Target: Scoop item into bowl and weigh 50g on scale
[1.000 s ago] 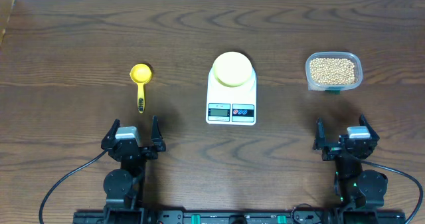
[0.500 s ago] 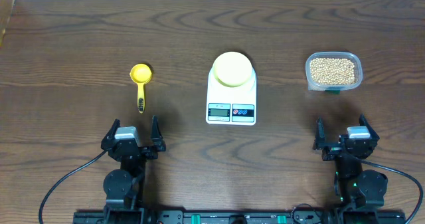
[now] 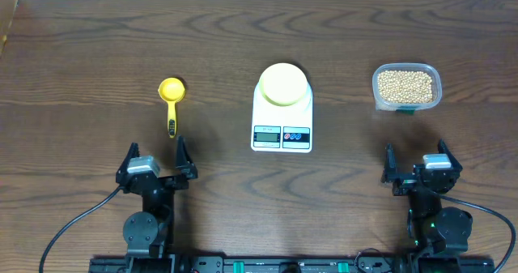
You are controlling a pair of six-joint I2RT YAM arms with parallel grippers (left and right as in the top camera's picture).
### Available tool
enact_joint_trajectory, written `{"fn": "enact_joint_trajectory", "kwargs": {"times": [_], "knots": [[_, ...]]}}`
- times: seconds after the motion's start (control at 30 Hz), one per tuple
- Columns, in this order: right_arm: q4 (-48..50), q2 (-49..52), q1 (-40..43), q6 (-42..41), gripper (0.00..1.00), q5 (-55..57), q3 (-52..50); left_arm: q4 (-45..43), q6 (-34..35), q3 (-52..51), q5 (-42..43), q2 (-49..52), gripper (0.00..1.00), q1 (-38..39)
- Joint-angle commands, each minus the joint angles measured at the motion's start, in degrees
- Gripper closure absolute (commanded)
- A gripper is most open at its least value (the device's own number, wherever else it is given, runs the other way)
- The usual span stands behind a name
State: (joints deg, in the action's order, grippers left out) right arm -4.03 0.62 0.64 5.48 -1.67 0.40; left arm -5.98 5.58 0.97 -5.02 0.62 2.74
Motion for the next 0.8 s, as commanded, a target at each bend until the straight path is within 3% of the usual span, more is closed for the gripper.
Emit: {"fn": "enact_joint_trajectory", "kwargs": {"times": [0.0,0.2,0.43,0.77], "knots": [[-0.3,-0.3,0.3,0.6,0.01,0.0,-0.1,-0.3,0.8,4.8,-5.2,1.0,0.02,0.1],[-0.3,-0.3,0.3,0.6,0.01,0.0,-0.1,0.0,0.7,14.0,-7.1,10.4,0.02,0.1],[-0.3,-0.3,0.3,0.6,0.01,0.0,-0.1,5.9,0.8,31.2,-7.1,32.3,0.02,0.1],[-0.3,-0.3,0.3,0.6,0.01,0.0,-0.1,36.1,2.7,71.8,-4.1,69.3,0.03,-4.3]]}}
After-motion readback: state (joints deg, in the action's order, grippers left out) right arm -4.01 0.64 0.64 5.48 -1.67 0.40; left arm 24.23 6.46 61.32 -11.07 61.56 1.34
